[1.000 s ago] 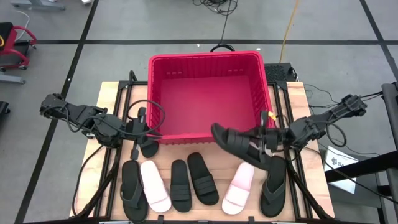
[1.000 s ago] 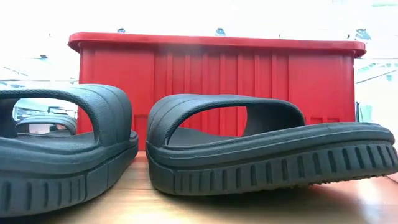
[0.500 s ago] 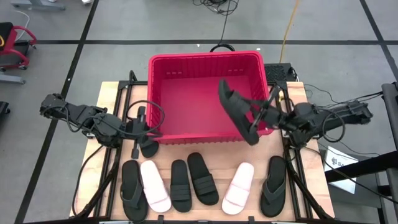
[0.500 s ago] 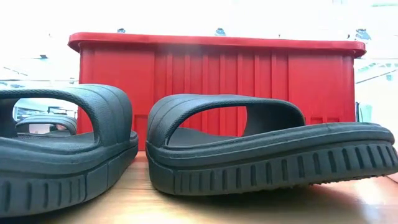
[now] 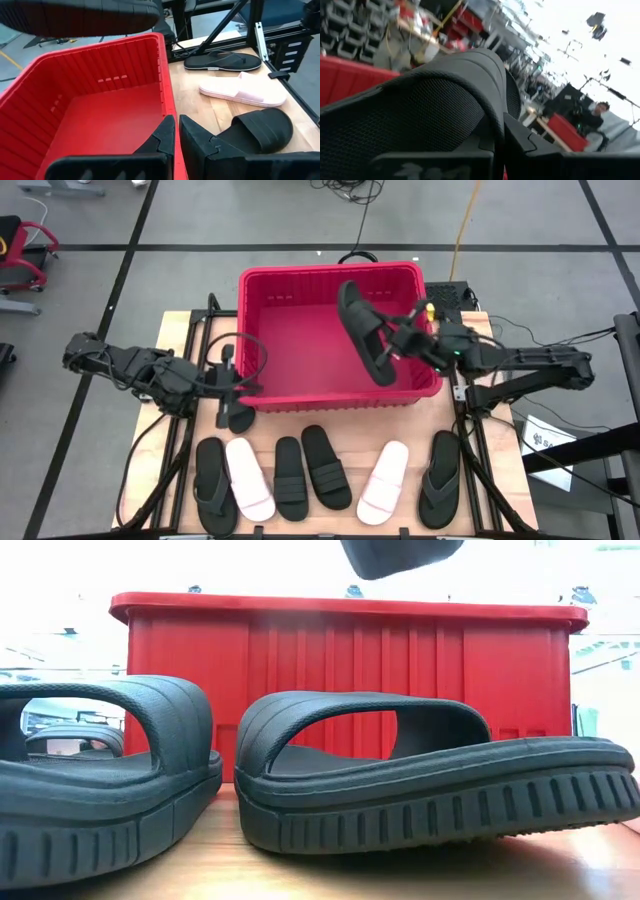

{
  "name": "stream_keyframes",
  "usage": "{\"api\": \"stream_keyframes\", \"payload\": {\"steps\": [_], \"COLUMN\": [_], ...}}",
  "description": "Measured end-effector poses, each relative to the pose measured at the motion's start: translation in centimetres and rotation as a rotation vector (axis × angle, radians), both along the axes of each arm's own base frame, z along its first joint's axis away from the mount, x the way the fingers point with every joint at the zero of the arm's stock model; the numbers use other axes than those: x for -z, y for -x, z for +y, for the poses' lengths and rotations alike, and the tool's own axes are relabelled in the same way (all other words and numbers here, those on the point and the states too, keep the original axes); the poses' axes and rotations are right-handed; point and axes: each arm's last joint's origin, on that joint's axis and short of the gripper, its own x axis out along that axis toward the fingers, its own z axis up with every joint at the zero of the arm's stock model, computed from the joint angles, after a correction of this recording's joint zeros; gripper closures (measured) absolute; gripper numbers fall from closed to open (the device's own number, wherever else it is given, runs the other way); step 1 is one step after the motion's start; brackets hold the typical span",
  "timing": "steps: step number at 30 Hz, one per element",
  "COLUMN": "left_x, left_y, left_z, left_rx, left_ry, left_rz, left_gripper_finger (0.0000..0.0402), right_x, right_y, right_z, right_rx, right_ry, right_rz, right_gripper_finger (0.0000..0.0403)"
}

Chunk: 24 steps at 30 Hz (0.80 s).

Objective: Pick and place slides into bin
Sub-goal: Put the black slide into the red bin

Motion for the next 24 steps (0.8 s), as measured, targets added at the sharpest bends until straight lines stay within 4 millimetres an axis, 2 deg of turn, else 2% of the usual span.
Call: {"api": "stream_keyframes", "payload": {"steps": [8,15,24], "left_x": [0.0,0.0,0.0], "left_y": [-0.1,-0.2,-0.2], "left_z": [0.5,0.7,0.7], "left_rx": [-0.03,-0.039,-0.037], "left_ry": [0.002,0.002,-0.003], "left_rz": [0.0,0.0,0.001], "left_gripper_finger": [0.0376,0.0376,0.0376], "right_x": [0.6,3.3,7.8], "right_y": [-2.5,-3.7,-4.9], "right_z": [-2.4,-5.3,-9.5], "right_rx": [0.092,0.196,0.342], "right_ry": [-0.11,-0.153,-0.255], "right_rz": [0.106,0.24,0.406], "right_gripper_finger": [0.0402,0.0402,0.0402]}}
